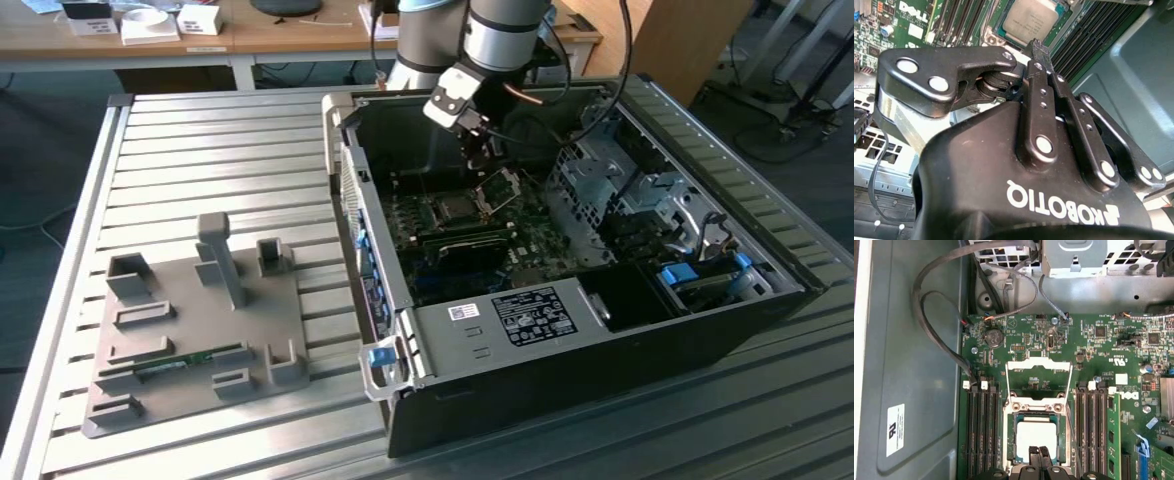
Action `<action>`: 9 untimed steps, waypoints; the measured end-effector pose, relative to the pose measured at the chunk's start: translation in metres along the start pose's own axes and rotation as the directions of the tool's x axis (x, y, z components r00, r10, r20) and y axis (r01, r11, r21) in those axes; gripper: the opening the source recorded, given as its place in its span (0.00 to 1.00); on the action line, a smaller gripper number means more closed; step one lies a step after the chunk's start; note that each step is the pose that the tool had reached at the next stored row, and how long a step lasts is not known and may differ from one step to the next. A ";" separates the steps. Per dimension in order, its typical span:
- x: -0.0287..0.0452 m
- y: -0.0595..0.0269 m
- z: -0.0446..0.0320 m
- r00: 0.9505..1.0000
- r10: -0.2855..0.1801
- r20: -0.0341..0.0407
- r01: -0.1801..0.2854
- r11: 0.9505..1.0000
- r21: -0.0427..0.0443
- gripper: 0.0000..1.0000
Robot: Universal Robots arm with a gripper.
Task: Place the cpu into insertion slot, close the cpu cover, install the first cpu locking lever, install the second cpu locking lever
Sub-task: 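Close the cpu cover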
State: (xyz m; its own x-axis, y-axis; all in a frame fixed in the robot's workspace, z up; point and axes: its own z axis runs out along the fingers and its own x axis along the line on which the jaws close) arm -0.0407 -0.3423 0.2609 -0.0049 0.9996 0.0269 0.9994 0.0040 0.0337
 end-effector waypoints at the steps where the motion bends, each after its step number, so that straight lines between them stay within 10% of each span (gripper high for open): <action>1: 0.0000 0.0013 0.0000 1.000 0.000 0.000 0.000 1.000 0.000 0.11; 9: -0.0001 0.0152 0.0005 1.000 0.000 0.000 0.000 1.000 0.000 0.11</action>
State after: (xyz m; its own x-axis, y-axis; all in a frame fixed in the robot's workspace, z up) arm -0.0255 -0.3423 0.2609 -0.0049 0.9996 0.0269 0.9994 0.0040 0.0337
